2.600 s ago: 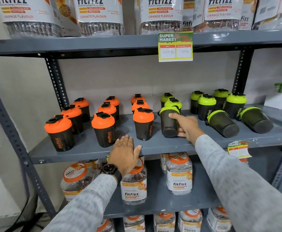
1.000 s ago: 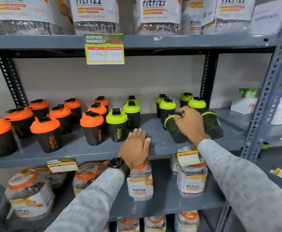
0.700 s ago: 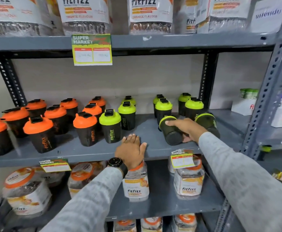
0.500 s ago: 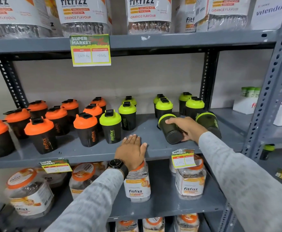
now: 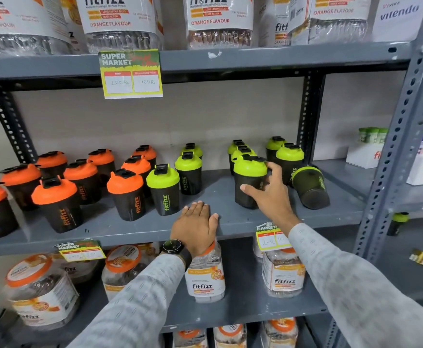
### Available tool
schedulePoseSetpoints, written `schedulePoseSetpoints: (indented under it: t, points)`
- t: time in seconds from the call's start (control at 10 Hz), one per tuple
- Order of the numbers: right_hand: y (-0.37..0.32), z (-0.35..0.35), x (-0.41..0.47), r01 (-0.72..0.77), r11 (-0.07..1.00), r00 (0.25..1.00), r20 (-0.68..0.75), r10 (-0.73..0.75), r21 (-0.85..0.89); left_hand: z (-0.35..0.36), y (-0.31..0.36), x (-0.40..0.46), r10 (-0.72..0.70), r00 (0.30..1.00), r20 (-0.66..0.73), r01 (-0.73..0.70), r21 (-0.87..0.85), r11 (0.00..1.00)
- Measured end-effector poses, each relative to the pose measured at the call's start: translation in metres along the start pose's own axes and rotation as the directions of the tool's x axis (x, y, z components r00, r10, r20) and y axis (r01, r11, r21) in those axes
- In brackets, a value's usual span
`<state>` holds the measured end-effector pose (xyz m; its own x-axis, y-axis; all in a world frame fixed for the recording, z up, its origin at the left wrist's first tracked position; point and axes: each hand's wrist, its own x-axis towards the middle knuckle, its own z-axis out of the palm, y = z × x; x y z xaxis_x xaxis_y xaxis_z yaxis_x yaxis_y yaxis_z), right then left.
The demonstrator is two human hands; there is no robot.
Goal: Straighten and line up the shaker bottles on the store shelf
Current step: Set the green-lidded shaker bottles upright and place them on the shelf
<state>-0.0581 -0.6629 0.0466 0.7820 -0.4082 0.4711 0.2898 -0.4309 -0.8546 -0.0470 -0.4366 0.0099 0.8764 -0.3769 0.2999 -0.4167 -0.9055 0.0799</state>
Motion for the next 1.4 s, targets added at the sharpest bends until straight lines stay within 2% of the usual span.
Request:
schedulePoseSetpoints:
  t: [0.3, 0.5, 0.6, 0.7, 0.8, 0.9, 1.0, 1.1, 1.2, 1.4]
  points:
    - [0.012, 0.006, -0.013, 0.098, 0.99, 0.995, 0.022, -0.097, -0.096, 0.005, -0.002, 0.002, 0.006, 1.0, -0.025, -0.006, -0.006, 1.0]
    - [0.008, -0.004, -0.013, 0.074, 0.992, 0.995, 0.08, -0.065, -0.105, 0.005, -0.001, 0.003, 0.011, 1.0, -0.019, -0.011, -0.021, 1.0]
    - [-0.005, -0.021, -0.003, 0.127, 0.982, 0.992, 0.022, -0.126, -0.141, 0.003, 0.004, 0.009, 0.003, 1.0, 0.003, -0.003, -0.029, 1.0]
    - [-0.018, -0.044, 0.016, 0.208, 0.936, 0.968, -0.078, -0.239, -0.285, 0.002, 0.017, 0.015, 0.051, 0.999, 0.017, -0.05, -0.035, 0.998]
    - [-0.017, -0.074, 0.039, 0.128, 0.852, 0.965, -0.136, -0.226, -0.508, 0.004, 0.026, 0.019, 0.061, 0.998, 0.029, -0.059, -0.047, 0.997]
    - [-0.006, -0.102, 0.055, -0.102, 0.783, 0.976, -0.213, -0.04, -0.613, 0.008, 0.025, 0.018, 0.059, 0.998, 0.031, -0.058, -0.04, 0.998]
    - [0.005, -0.118, 0.064, -0.331, 0.746, 0.942, -0.246, 0.228, -0.578, 0.01, 0.023, 0.017, 0.058, 0.998, 0.026, -0.057, -0.042, 0.997]
    - [0.017, -0.123, 0.063, -0.452, 0.739, 0.887, -0.168, 0.429, -0.5, 0.01, 0.023, 0.016, 0.054, 0.998, 0.02, -0.053, -0.045, 0.998]
    - [0.023, -0.123, 0.058, -0.53, 0.767, 0.845, -0.154, 0.511, -0.363, 0.009, 0.023, 0.016, 0.055, 0.998, 0.023, -0.054, -0.04, 0.998]
    - [0.021, -0.117, 0.06, -0.524, 0.834, 0.851, -0.152, 0.503, -0.173, 0.009, 0.024, 0.015, 0.056, 0.998, 0.021, -0.056, -0.041, 0.998]
